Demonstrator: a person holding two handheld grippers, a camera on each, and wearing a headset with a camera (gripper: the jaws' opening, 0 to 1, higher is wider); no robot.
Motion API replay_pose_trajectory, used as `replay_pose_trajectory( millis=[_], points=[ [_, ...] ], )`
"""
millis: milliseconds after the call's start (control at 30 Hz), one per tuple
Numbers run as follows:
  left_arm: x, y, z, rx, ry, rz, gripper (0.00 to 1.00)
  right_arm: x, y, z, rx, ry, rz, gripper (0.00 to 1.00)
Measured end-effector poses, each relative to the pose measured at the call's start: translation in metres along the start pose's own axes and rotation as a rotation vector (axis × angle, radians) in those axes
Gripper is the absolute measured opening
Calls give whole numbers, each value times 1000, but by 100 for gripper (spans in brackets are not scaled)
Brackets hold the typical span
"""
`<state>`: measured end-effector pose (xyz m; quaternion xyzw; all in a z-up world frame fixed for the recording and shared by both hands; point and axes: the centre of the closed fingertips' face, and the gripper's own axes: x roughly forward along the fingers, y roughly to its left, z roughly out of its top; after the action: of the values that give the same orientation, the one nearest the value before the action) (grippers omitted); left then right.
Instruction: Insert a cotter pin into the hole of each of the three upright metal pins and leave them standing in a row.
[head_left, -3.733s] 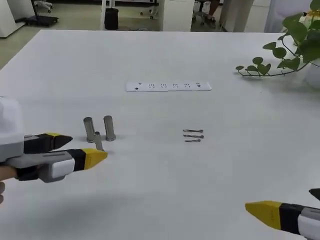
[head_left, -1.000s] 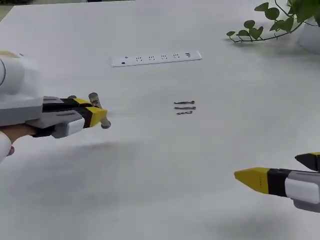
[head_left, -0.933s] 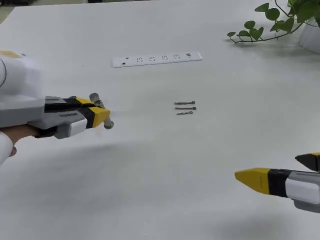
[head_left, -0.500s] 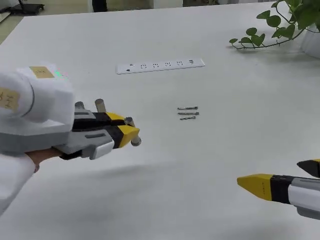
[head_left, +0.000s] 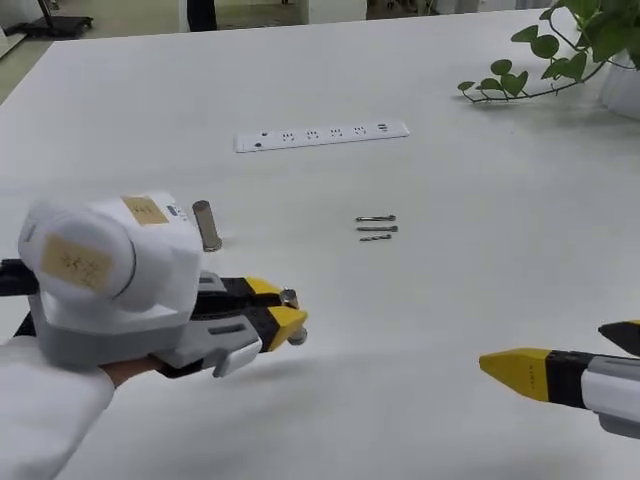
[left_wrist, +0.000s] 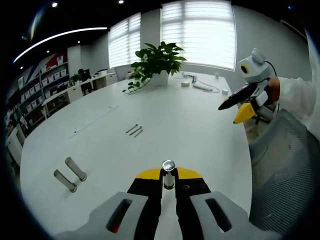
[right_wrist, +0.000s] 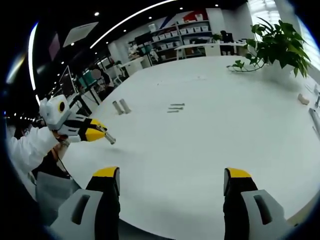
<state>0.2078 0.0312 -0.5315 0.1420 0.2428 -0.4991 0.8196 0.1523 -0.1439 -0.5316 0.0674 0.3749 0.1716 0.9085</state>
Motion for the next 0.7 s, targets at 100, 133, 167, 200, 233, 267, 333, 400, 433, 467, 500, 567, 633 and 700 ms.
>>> replay_pose_trajectory(
  millis=[100,133,167,200,233,267,333,400,433,467,500,567,633,700],
  points=[
    [3,-4,-4,5,11,-8,5,-1,-1,-2,6,-2,-2,83],
    [4,-5,-5,5,14,-11,5,-2,-1,-2,8,-2,-3,83],
    [5,-5,-6,3,16,-13,5,-2,-1,-3,9,-2,-4,83],
    [6,-6,-7,3,20,-14,5,-2,-2,-3,10,-2,-6,83],
    [7,-6,-8,4,23,-14,5,-3,-2,-3,11,-2,-7,83],
    [9,-7,-9,5,28,-15,5,-3,-3,-4,13,-2,-9,83],
    [10,-8,-11,7,34,-20,5,-4,-4,-4,16,-3,-13,83],
    [12,-9,-14,19,42,-24,5,-5,-5,-4,18,-4,-15,83],
    [14,-10,-15,23,48,-26,5,-5,-5,-4,18,-4,-15,83],
    [14,-10,-16,24,52,-28,5,-6,-5,-4,19,-4,-16,83],
    [15,-11,-18,25,58,-31,5,-6,-6,-4,20,-6,-17,83],
    [16,-13,-19,31,63,-35,5,-7,-6,-4,21,-6,-18,83],
    [17,-14,-21,34,67,-40,5,-7,-6,-5,22,-7,-19,83],
    [18,-16,-22,36,71,-44,5,-7,-6,-5,23,-6,-19,83]
  ],
)
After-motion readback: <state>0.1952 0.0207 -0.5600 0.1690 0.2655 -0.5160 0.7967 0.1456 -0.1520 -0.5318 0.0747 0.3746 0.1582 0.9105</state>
